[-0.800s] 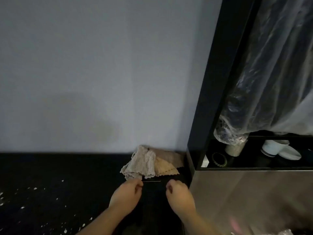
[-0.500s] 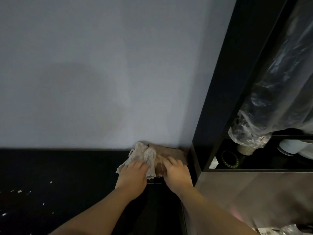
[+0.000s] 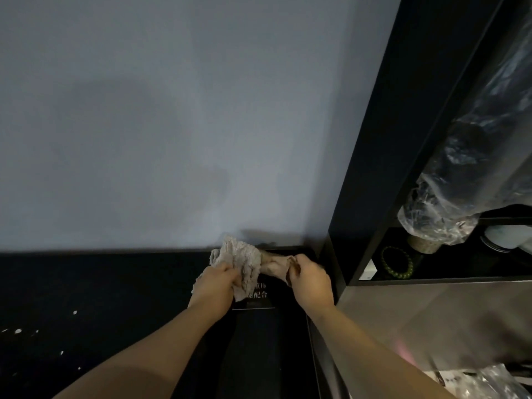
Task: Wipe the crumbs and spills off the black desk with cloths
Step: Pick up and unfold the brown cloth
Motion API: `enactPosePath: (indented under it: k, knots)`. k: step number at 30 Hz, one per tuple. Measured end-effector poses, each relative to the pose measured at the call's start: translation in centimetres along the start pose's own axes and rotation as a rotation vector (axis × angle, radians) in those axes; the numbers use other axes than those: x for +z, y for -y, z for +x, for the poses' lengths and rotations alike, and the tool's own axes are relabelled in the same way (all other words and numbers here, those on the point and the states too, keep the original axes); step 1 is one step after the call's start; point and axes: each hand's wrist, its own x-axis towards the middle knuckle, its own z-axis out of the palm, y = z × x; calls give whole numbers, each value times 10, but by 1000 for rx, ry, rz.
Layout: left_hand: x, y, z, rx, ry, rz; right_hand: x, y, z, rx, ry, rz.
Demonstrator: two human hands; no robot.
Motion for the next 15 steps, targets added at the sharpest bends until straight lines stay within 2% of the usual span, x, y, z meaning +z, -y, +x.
enactPosePath:
  k: [3,5,11,13,15]
  knots:
    - [-9,-7,3,-93,-59,-286,-14,5,-7,68,-100,277]
    - [-14,-15,5,-105,-104,-376,-27,10,-9,98,-190,368]
    - [-22,-62,20,37,-208,-359,-62,25,-16,121,-361,525]
    - [-16,-74,26,129,-47,-299,-71,27,-18,100,-368,521]
    - [-10,-83,28,189,230,-136,-76,26,-19,85,-363,506]
